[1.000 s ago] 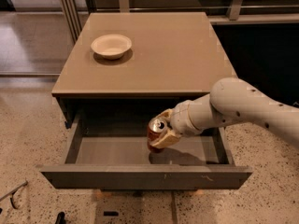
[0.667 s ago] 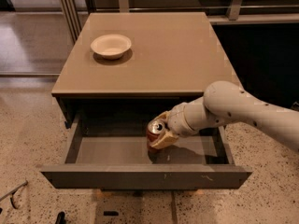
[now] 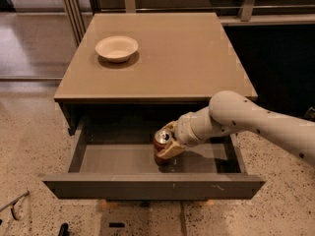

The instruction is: Place coke can into top drawer

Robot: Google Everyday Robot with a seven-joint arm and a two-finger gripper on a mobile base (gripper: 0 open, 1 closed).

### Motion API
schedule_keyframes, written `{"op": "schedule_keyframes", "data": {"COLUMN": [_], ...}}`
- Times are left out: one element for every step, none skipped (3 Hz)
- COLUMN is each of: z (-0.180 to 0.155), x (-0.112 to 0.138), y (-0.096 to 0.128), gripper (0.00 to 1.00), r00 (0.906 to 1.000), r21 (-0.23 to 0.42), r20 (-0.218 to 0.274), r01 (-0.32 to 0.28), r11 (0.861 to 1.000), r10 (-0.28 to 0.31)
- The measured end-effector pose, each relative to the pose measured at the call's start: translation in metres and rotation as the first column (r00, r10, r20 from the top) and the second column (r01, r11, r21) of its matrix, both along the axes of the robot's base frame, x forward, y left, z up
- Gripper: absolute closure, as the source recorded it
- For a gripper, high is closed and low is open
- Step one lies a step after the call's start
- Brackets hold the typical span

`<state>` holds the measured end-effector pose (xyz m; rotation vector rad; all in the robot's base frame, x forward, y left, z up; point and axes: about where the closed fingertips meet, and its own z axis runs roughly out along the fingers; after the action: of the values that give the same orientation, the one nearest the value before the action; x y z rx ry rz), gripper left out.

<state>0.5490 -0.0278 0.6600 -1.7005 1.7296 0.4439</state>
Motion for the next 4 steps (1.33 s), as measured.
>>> {"op": "schedule_keyframes", "data": {"z": [-0.0121,-0.0121,-0.0121,-0.0121], "x": [0.0024,0.0024,0.0024,0.0024], "y": [0.0003,0.0003,0.0003,0.0004], "gripper": [1.0,0.81,0.58,0.35], "r00": [0.9998,0.9998,0.9998,0.9998], "r21": [0.008,0.008,0.008,0.008], "r20": [-0.017,-0.017,-0.017,-0.017], "r01": [0.009,0.009,0.009,0.009], "r11": [1.0,1.0,1.0,1.0], "r10": [-0.009,-0.009,-0.009,-0.009]}}
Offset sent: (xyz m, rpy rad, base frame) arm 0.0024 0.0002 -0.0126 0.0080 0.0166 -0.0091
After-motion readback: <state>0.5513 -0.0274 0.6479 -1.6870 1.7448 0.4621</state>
